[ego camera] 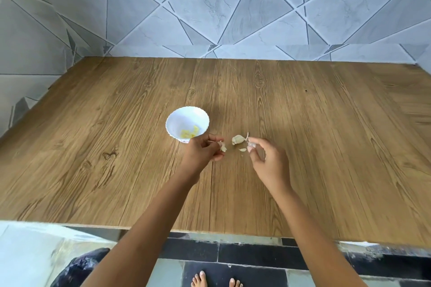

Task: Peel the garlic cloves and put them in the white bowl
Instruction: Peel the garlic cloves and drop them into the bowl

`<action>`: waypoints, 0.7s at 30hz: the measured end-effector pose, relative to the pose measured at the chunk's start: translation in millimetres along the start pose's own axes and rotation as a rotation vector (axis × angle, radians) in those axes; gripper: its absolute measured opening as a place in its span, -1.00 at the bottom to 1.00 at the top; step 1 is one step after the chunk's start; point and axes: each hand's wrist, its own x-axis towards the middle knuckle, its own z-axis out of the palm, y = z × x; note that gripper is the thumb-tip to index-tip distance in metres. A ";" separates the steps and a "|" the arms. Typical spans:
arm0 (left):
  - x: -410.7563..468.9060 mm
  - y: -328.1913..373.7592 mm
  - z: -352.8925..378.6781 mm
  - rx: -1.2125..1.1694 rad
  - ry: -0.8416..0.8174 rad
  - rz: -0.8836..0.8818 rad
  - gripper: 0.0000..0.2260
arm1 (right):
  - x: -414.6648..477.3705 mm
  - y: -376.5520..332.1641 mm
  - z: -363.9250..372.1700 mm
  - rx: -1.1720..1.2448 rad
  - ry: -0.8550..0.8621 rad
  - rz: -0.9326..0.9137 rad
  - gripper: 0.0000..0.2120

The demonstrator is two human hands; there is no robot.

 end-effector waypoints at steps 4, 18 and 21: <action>-26.7 -8.8 -2.8 0.004 0.010 0.029 -0.83 | -38.1 -13.7 -0.5 0.015 -0.088 -0.059 -0.80; -68.0 -23.5 -36.0 0.425 -0.024 0.069 -0.91 | -96.1 -20.6 23.4 -0.109 -0.195 -0.151 -0.58; -61.4 -17.8 -38.3 0.516 -0.116 -0.004 -0.90 | -100.5 -22.1 23.6 -0.214 -0.176 -0.194 -0.59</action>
